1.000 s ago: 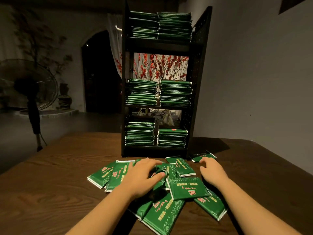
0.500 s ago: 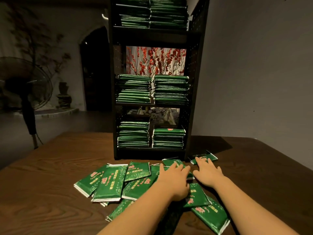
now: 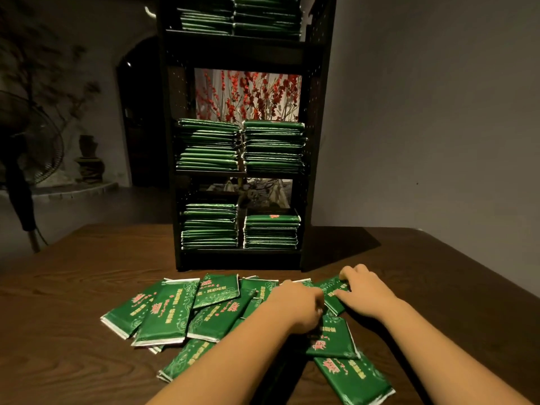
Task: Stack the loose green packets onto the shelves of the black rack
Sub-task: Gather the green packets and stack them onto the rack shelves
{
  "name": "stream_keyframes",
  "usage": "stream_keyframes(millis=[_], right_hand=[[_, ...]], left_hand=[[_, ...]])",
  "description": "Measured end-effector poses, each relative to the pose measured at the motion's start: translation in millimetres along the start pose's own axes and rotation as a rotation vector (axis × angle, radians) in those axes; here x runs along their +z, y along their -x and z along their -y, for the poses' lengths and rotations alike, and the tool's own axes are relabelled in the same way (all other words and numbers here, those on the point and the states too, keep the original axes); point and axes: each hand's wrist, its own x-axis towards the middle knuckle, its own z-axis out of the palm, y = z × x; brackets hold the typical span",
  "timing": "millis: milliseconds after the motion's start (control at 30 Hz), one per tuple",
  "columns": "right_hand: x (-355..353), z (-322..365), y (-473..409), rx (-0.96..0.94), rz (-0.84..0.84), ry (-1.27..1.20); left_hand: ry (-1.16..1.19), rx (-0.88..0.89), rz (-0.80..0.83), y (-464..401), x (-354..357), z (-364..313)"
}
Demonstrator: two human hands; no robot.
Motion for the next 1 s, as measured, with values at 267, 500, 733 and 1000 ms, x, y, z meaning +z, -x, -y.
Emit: stream_keyframes(millis=[267, 500, 733, 1000], right_hand=[[-5, -16, -10, 0.28, 0.089, -0.254], [-7, -35, -9, 0.447, -0.159, -0.773], [-7, -23, 9, 0.488, -0.088, -1.815], [-12, 60, 18, 0.16, -0.12, -1.636]], left_hand=[[-0.103, -0.207, 0.169, -29, -2, 15], [0.027, -0.203, -0.087, -39, -9, 16], [0.677, -0.312, -0.4, -37, -12, 18], [1.569, -0.293, -0.397, -3, -22, 30]])
